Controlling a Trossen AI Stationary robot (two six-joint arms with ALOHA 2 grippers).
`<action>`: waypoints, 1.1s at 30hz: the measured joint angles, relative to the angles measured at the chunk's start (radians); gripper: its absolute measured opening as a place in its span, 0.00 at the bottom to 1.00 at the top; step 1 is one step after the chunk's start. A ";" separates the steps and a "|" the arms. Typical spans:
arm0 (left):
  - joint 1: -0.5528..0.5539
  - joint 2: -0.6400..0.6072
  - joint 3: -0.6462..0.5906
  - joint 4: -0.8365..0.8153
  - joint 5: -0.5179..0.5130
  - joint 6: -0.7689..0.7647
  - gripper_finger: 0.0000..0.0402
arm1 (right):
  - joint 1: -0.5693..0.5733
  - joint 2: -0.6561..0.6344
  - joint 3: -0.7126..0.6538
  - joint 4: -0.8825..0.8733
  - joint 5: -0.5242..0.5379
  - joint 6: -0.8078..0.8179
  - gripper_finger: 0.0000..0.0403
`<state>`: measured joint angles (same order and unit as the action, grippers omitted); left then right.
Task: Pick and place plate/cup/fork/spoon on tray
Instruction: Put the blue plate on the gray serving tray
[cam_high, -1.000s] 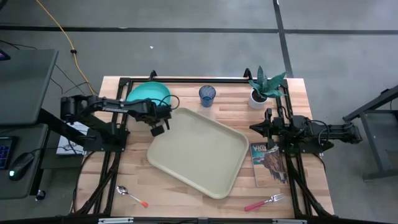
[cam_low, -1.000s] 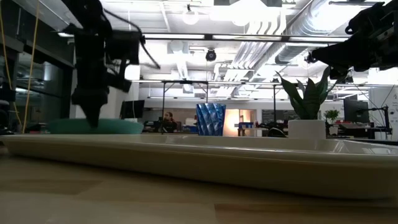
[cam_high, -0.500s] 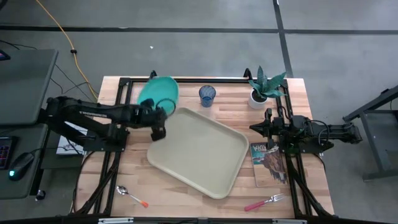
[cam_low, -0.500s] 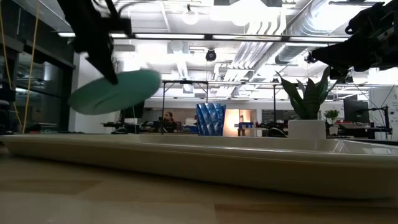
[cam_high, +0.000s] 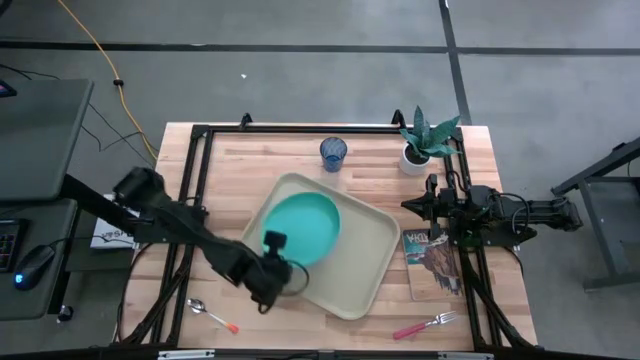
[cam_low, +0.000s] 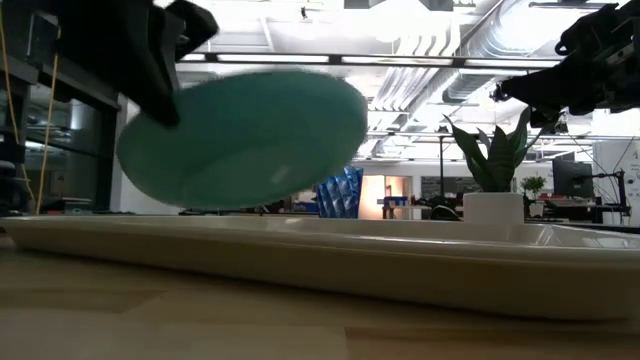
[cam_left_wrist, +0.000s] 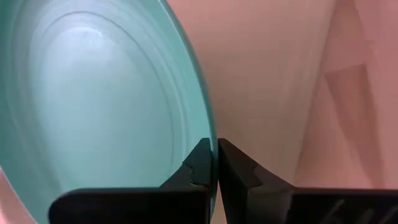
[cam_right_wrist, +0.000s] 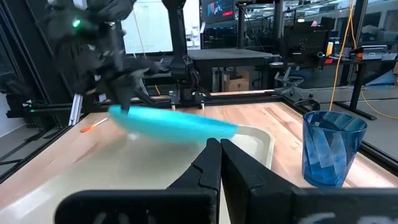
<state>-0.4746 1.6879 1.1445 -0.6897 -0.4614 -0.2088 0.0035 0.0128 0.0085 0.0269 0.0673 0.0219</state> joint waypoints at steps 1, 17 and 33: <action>-0.004 0.035 0.015 0.005 0.000 0.010 0.00 | 0.000 0.000 0.000 0.000 0.000 0.000 0.00; 0.009 0.321 0.126 0.122 -0.026 0.206 0.00 | 0.000 0.000 0.000 0.000 0.000 0.000 0.00; 0.015 0.321 0.185 0.031 0.000 0.200 0.27 | 0.000 0.000 0.000 0.000 0.000 0.000 0.00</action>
<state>-0.4600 2.0094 1.3292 -0.6587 -0.4618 -0.0088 0.0032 0.0128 0.0086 0.0269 0.0673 0.0219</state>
